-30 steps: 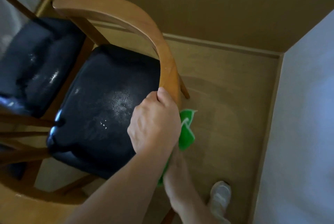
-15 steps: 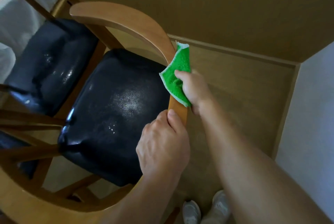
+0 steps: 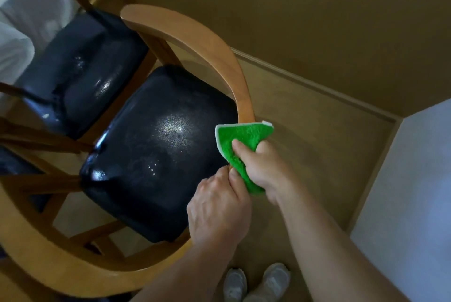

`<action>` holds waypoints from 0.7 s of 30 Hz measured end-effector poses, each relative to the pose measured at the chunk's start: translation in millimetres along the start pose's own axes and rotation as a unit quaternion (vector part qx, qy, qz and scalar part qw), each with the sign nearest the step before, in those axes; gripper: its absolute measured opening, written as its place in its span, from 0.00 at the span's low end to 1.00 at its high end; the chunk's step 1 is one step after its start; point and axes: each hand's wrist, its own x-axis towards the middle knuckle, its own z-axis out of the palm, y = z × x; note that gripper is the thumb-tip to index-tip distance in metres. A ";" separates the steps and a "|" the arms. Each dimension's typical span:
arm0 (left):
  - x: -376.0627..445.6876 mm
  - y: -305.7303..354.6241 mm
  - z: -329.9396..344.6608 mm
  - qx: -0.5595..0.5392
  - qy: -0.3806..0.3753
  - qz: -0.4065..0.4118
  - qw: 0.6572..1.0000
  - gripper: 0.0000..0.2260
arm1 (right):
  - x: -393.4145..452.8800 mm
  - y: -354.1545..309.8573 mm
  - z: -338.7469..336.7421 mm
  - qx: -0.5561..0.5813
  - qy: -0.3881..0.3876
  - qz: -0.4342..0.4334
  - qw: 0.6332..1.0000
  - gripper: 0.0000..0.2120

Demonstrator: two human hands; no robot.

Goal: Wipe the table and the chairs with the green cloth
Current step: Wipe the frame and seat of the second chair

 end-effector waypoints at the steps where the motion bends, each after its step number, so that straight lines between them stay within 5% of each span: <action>1: -0.1 0.6 0.8 0.002 -0.003 0.006 1.000 0.15 | 11.1 -5.4 0.8 -0.020 0.020 -0.011 1.000 0.13; 6: -0.2 -2.0 2.2 0.002 -0.006 0.007 1.000 0.24 | 70.5 -38.1 7.6 -0.141 0.085 -0.055 0.985 0.20; 14: -0.4 -0.8 -0.2 -0.008 0.000 0.004 1.000 0.22 | 52.3 -35.6 2.6 -0.160 0.045 -0.050 0.985 0.25; 21: -0.1 0.8 -4.6 -0.033 -0.013 -0.002 0.999 0.14 | -7.2 -10.9 1.9 -0.107 -0.024 0.081 0.991 0.11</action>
